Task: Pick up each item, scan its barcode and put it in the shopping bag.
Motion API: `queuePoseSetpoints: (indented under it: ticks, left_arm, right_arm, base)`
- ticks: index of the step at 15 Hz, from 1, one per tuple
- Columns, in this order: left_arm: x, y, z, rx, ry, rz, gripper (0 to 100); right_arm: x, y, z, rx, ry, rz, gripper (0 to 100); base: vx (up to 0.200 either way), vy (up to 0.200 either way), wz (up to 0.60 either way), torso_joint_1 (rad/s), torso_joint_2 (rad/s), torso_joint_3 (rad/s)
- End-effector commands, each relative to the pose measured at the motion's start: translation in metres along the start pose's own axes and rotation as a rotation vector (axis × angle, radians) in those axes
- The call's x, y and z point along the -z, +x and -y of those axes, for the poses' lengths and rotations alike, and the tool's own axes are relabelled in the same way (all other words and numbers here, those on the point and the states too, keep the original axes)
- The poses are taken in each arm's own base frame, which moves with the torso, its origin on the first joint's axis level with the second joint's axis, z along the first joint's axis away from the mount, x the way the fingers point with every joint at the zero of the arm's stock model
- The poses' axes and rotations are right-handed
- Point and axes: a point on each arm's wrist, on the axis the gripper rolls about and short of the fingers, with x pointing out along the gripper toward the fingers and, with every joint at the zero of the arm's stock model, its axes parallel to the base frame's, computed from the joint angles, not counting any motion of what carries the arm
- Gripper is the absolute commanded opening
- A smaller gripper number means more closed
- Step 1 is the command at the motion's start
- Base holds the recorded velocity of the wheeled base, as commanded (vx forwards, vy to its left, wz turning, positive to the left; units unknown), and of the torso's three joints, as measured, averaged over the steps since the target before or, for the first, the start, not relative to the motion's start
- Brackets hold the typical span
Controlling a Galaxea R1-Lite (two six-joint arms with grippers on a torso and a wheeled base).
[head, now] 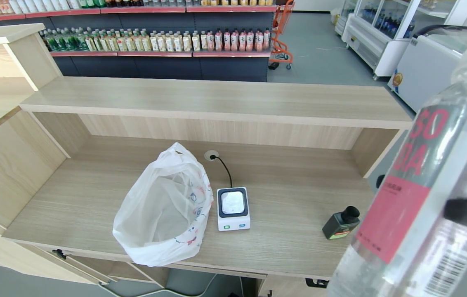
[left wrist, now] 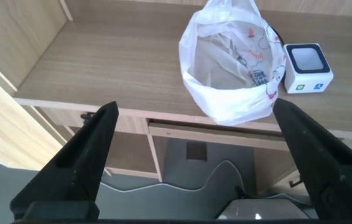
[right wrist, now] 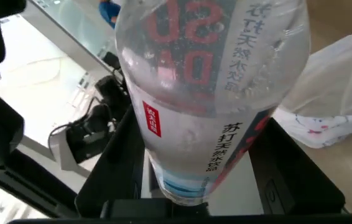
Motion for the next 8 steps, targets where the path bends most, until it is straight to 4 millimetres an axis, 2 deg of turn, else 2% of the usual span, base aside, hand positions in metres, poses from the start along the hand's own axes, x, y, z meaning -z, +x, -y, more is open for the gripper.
queuePoseSetpoints:
  ticks: [1, 2, 3, 4, 5, 8]
  left_arm:
    - [0.000, 0.000, 0.000, 0.000, -0.001, 0.000, 100]
    - [0.000, 0.000, 0.000, 0.000, -0.001, 0.002, 100]
    - [0.000, 0.000, 0.000, 0.000, -0.001, 0.000, 100]
    - [0.000, 0.000, 0.000, 0.000, -0.001, 0.002, 100]
    - [0.000, 0.000, 0.000, 0.000, -0.001, 0.002, 100]
    - [0.000, 0.000, 0.000, 0.000, -0.001, 0.000, 100]
  right_arm:
    - [0.021, -0.009, 0.035, 0.225, -0.118, -0.064, 0]
    - [0.028, -0.012, 0.043, 0.322, -0.180, -0.103, 0]
    - [0.041, -0.021, 0.060, 0.722, -0.388, -0.289, 0]
    - [0.041, -0.026, 0.065, 0.891, -0.463, -0.346, 0]
    - [0.038, -0.027, 0.069, 0.983, -0.499, -0.333, 0]
    - [0.031, -0.022, 0.078, 1.068, -0.670, -0.285, 0]
  base:
    - [0.000, 0.000, 0.00, 0.000, 0.00, 0.000]
    - [0.000, 0.000, 0.00, 0.000, 0.00, 0.000]
    - [0.000, 0.000, 0.00, 0.000, 0.00, 0.000]
    - [0.000, 0.000, 0.00, 0.000, 0.00, 0.000]
    - [0.000, 0.000, 0.00, 0.000, 0.00, 0.000]
    - [0.000, 0.000, 0.00, 0.000, 0.00, 0.000]
